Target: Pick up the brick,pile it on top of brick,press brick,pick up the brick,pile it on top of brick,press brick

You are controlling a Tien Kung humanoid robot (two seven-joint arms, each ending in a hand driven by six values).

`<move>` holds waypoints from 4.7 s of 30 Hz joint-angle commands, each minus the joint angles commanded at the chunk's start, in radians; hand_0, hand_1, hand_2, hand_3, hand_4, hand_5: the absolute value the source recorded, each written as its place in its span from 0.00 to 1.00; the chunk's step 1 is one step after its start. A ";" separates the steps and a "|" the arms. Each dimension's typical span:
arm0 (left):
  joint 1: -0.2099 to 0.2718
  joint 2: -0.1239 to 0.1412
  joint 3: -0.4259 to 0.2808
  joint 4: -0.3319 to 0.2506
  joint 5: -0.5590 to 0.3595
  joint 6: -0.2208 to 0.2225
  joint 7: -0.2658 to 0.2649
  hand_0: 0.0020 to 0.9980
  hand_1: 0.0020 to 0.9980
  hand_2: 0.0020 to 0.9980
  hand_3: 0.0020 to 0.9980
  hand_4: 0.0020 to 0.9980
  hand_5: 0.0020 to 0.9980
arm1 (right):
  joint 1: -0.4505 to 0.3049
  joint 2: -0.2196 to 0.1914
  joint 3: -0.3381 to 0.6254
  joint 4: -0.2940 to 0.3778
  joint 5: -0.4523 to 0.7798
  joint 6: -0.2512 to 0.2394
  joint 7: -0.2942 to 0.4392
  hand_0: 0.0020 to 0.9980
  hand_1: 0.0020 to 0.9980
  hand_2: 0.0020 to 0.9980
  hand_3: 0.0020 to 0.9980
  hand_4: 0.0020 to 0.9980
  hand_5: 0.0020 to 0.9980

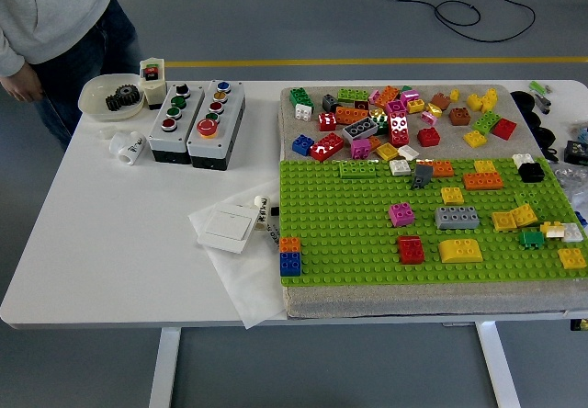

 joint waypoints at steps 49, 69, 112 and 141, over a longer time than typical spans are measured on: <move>0.001 0.004 0.017 0.000 -0.002 -0.006 -0.005 0.78 0.81 0.86 0.63 0.67 0.68 | -0.009 -0.021 0.003 0.018 -0.009 0.002 -0.011 0.85 0.79 0.80 0.80 1.00 0.93; 0.003 0.007 0.017 0.000 0.008 -0.009 -0.003 0.78 0.81 0.86 0.63 0.67 0.68 | -0.015 -0.015 0.011 0.018 -0.010 0.003 -0.010 0.85 0.79 0.80 0.80 1.00 0.93; -0.005 0.004 0.015 0.000 0.002 -0.005 -0.006 0.78 0.80 0.85 0.63 0.67 0.68 | -0.010 -0.020 0.008 0.018 -0.012 0.007 -0.015 0.84 0.79 0.80 0.80 1.00 0.93; -0.003 0.004 0.017 0.000 -0.002 -0.005 -0.003 0.78 0.80 0.85 0.63 0.67 0.68 | -0.009 -0.016 0.008 0.022 -0.012 0.008 -0.014 0.84 0.79 0.80 0.80 1.00 0.93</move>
